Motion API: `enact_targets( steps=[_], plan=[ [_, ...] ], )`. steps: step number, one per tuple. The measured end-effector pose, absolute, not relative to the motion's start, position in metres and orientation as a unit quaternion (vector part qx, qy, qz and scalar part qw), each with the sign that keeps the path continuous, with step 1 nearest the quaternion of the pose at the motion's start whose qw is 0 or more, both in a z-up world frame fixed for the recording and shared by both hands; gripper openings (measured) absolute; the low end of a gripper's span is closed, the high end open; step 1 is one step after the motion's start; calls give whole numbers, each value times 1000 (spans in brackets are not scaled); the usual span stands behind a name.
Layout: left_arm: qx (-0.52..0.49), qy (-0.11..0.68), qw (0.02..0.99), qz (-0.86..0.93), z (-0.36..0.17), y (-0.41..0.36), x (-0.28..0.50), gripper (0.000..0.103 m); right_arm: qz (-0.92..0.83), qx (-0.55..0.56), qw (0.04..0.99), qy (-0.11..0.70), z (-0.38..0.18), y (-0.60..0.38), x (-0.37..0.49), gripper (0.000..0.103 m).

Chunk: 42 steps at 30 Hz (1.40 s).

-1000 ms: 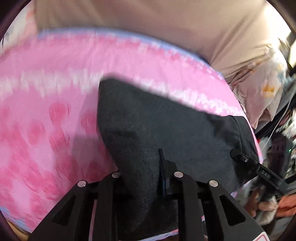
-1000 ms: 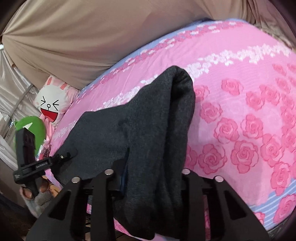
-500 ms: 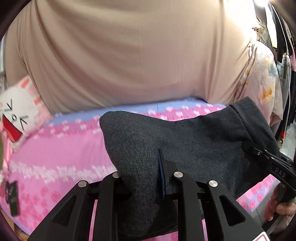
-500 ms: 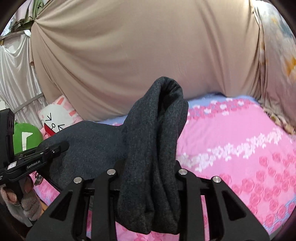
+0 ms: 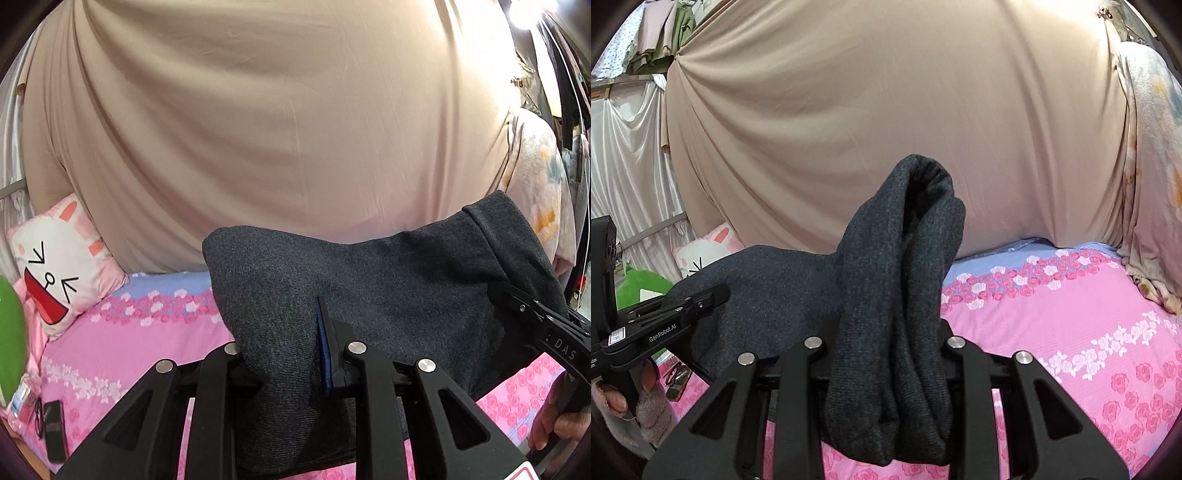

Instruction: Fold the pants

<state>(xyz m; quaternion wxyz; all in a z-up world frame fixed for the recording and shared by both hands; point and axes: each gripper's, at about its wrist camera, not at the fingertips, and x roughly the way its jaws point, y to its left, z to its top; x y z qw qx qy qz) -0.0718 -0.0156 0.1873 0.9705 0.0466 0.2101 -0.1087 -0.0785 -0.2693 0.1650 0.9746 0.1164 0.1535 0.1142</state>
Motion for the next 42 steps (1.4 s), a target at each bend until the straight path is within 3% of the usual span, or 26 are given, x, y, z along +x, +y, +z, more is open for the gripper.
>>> enact_targets(
  steps=[23,38,40,42],
  plan=[
    [58,180,979,-83,233,-13,-7,19,130,103,978,127,212,-265,-6,27],
    [76,205,971,-95,220,-36,64,19,119,138,970,162,188,-283,59,28],
    [78,220,968,-96,208,-40,84,25,108,146,966,183,171,-290,84,30],
    [75,250,960,-107,173,-40,120,33,88,144,962,216,144,-298,112,48]
  ],
)
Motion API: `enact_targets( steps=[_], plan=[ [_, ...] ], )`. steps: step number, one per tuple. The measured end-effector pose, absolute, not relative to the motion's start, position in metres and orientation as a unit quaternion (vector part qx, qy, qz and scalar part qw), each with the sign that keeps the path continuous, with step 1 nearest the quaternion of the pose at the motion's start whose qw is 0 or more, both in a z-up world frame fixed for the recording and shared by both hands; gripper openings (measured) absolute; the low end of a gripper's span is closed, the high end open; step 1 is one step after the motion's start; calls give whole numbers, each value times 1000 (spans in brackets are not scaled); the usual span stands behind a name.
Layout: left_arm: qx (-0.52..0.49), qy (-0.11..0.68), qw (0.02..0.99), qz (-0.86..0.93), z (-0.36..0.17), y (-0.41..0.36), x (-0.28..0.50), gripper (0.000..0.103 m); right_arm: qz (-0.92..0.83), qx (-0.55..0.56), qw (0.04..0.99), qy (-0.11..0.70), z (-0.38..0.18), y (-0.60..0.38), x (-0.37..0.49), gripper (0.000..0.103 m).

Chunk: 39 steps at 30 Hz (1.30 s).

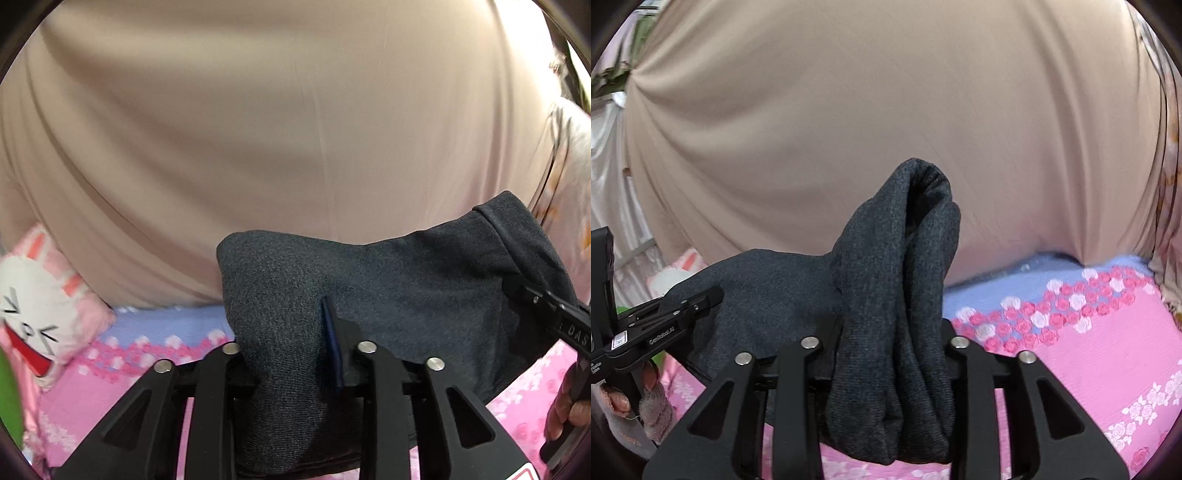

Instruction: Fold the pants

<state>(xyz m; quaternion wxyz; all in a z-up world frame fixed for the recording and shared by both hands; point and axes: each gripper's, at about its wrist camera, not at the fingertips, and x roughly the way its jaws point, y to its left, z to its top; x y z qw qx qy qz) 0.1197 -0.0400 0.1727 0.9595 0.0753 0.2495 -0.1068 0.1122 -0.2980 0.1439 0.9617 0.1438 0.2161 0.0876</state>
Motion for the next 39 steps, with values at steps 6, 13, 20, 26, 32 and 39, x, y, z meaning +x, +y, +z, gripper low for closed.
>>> enact_targets(
  steps=[6,13,20,26,32,39],
  plan=[
    [37,393,918,-49,23,7,191,37,-29,146,934,324,28,-351,146,43],
    [-15,354,933,-70,39,13,183,45,81,138,936,315,52,-303,158,36],
    [5,393,917,-67,4,-14,217,64,64,117,919,371,-5,-297,211,33],
    [2,395,917,-56,-8,-8,216,63,36,91,937,335,30,-288,170,40],
    [1,392,918,-52,-9,-4,204,63,19,121,926,357,20,-293,156,44],
    [-3,390,920,-49,-1,1,171,63,-5,108,926,363,8,-287,123,47]
  ],
)
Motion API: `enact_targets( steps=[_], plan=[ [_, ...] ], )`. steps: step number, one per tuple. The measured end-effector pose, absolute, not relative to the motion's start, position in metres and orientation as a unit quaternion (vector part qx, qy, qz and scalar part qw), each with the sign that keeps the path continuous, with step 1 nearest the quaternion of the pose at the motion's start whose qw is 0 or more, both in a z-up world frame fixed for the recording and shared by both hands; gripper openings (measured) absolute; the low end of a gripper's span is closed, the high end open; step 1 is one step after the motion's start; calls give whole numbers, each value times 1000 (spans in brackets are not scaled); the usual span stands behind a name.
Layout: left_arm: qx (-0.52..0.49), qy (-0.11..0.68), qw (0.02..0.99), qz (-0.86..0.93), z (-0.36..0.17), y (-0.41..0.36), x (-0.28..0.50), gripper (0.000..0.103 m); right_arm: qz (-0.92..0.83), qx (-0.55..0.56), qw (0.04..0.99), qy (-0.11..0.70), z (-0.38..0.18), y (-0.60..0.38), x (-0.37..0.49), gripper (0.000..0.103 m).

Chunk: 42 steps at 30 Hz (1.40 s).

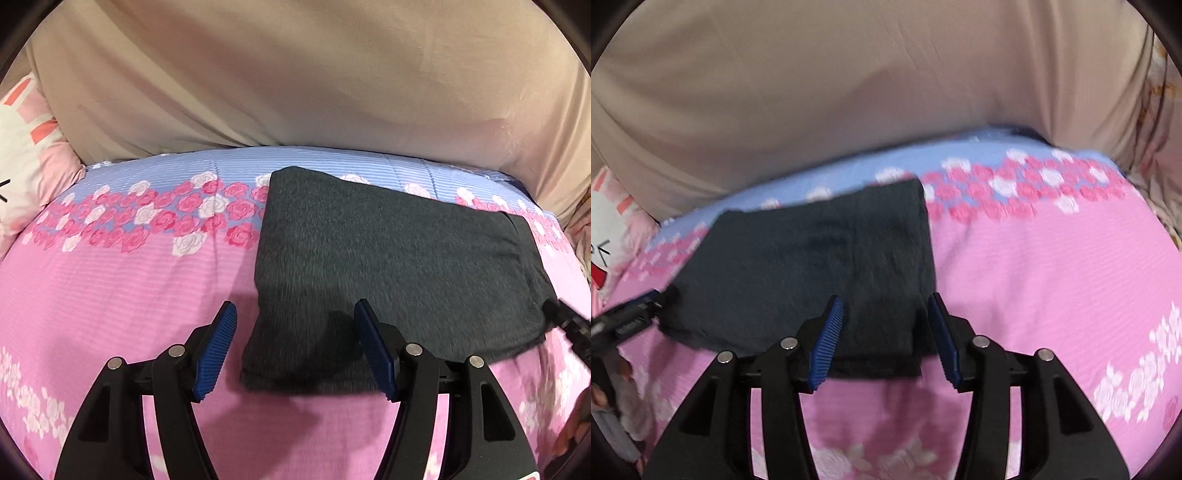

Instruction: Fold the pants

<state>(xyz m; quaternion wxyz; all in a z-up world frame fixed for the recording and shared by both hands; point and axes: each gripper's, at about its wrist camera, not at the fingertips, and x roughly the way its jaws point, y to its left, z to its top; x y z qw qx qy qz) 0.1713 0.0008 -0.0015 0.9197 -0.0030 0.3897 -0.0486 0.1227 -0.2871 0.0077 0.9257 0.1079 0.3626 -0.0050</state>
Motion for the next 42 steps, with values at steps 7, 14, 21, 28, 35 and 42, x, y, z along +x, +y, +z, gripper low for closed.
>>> enact_targets(
  steps=[7,14,21,28,35,42],
  plan=[
    [7,390,920,-47,-10,0,128,64,-1,94,933,348,8,-271,76,71],
    [2,391,919,-46,-17,1,86,70,15,71,928,367,-3,-246,34,85],
    [-30,388,920,-46,-22,4,41,87,-1,91,924,371,-6,-240,3,98],
    [-14,381,924,-44,-23,-6,24,87,-42,85,919,384,-11,-240,2,98],
    [-8,391,920,-34,-26,-6,28,87,-61,58,919,386,-11,-233,3,98],
    [-6,394,919,-35,-27,-7,29,87,-64,63,918,387,-12,-236,3,98]
  ],
)
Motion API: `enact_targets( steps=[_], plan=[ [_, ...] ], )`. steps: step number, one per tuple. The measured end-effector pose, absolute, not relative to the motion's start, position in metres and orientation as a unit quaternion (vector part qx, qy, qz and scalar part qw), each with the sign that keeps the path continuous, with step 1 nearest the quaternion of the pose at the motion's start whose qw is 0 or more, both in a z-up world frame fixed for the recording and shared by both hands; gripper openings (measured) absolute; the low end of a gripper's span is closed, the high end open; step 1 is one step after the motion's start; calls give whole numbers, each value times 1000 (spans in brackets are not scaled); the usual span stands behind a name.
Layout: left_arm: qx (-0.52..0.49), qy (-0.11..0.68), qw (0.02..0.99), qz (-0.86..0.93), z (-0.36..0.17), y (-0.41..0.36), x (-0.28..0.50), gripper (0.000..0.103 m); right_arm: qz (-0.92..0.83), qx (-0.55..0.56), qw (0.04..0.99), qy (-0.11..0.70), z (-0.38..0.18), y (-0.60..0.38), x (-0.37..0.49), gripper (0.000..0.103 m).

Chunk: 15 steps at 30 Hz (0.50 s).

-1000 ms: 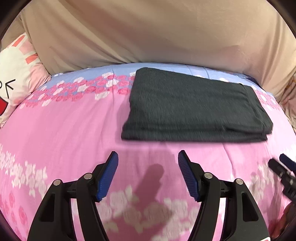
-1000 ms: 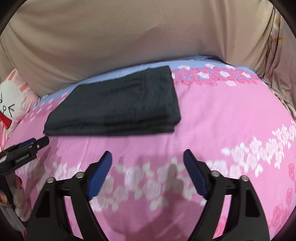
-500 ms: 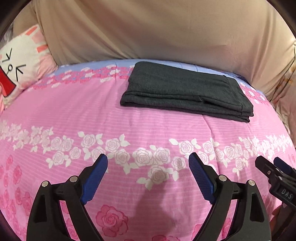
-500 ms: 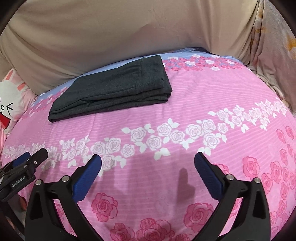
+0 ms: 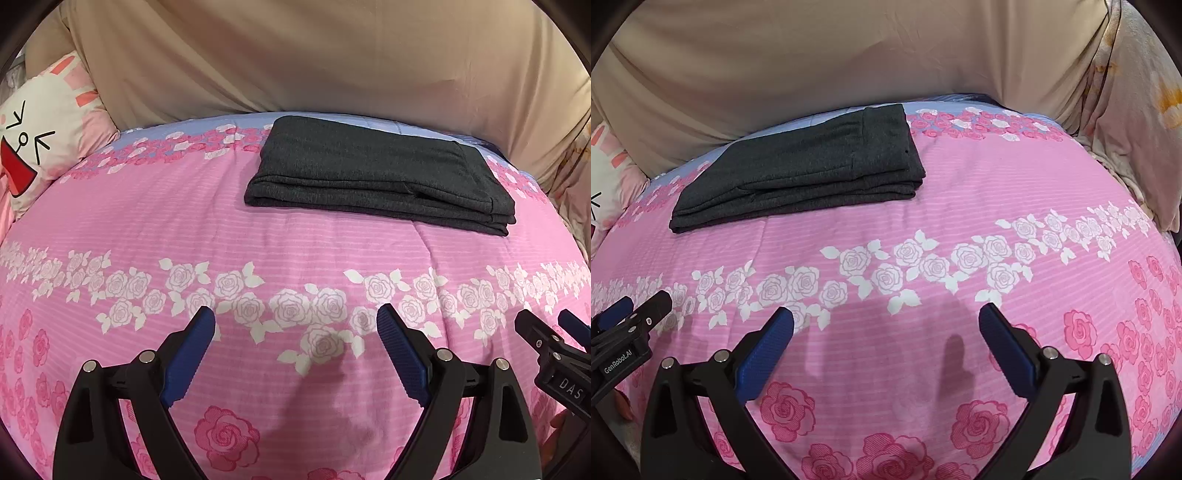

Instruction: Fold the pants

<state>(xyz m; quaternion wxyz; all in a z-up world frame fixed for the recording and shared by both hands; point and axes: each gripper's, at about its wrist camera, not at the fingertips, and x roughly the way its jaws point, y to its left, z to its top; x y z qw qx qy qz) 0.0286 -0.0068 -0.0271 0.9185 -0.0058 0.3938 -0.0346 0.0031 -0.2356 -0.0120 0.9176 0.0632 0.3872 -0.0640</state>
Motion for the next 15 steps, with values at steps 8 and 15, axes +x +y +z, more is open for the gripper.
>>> enact_targets(
  steps=[8,15],
  plan=[
    [-7,398,916,-37,-29,-6,30,87,-65,64,917,388,-13,-235,3,98],
    [-3,395,918,-33,-29,-6,29,87,-64,63,917,388,-14,-235,3,98]
  ],
)
